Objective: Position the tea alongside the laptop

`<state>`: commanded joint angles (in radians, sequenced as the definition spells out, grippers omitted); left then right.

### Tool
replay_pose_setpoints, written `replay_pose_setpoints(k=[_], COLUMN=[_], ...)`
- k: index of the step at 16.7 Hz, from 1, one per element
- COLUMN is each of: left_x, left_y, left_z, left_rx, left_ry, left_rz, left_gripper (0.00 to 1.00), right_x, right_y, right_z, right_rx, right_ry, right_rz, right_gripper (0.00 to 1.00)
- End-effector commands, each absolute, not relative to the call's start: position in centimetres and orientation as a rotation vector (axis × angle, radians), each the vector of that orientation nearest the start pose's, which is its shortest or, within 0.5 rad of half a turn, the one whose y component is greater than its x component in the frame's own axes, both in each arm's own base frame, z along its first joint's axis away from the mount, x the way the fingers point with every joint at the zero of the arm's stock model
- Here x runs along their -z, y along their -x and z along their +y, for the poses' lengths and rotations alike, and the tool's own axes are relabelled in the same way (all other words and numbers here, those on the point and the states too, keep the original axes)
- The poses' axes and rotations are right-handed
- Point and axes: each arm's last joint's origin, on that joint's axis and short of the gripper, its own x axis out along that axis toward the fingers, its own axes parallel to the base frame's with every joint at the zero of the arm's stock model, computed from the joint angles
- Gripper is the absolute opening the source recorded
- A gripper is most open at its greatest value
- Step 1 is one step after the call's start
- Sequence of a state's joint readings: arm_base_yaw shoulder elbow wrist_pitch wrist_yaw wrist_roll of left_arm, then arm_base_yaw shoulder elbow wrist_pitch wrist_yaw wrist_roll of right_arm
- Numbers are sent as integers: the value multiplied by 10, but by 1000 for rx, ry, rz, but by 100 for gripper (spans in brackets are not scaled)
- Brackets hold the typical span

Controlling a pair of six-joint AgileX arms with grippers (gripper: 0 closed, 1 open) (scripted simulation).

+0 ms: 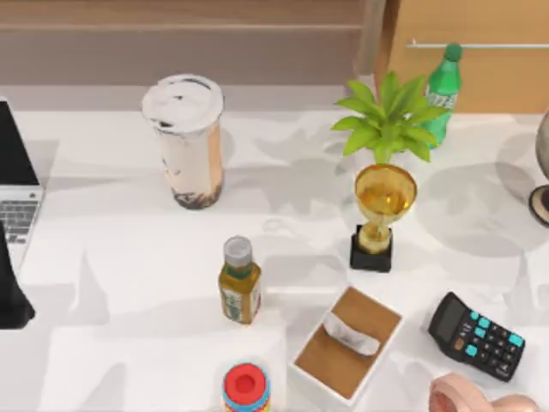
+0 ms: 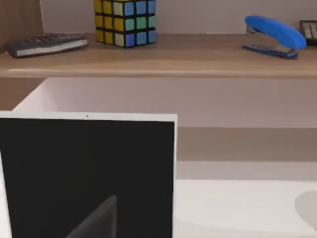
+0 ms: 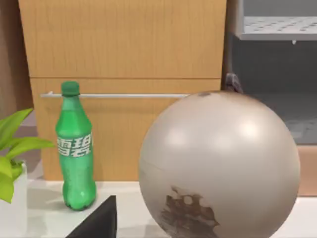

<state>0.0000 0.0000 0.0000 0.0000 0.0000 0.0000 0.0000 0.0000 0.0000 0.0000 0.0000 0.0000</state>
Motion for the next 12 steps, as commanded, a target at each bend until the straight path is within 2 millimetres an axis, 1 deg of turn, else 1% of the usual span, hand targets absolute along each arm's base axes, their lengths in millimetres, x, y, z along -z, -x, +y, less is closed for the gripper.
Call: replay_pose_setpoints(k=[3, 7, 9, 12], left_x=[-162, -180, -192, -205], left_y=[-106, -113, -123, -148], left_z=[-2, -9, -16, -34], left_rx=[1, 13, 21, 30], left_ry=[3, 37, 60, 84], left_rz=[0, 15, 47, 129], left_gripper=[100, 100, 100, 100], right_x=[-160, -160, -160, -160], right_y=[-106, -106, -106, -106], right_z=[-1, -1, -1, -1], right_rx=[0, 0, 0, 0], right_ry=[0, 0, 0, 0], right_rz=[0, 0, 0, 0], right_gripper=[100, 100, 100, 100])
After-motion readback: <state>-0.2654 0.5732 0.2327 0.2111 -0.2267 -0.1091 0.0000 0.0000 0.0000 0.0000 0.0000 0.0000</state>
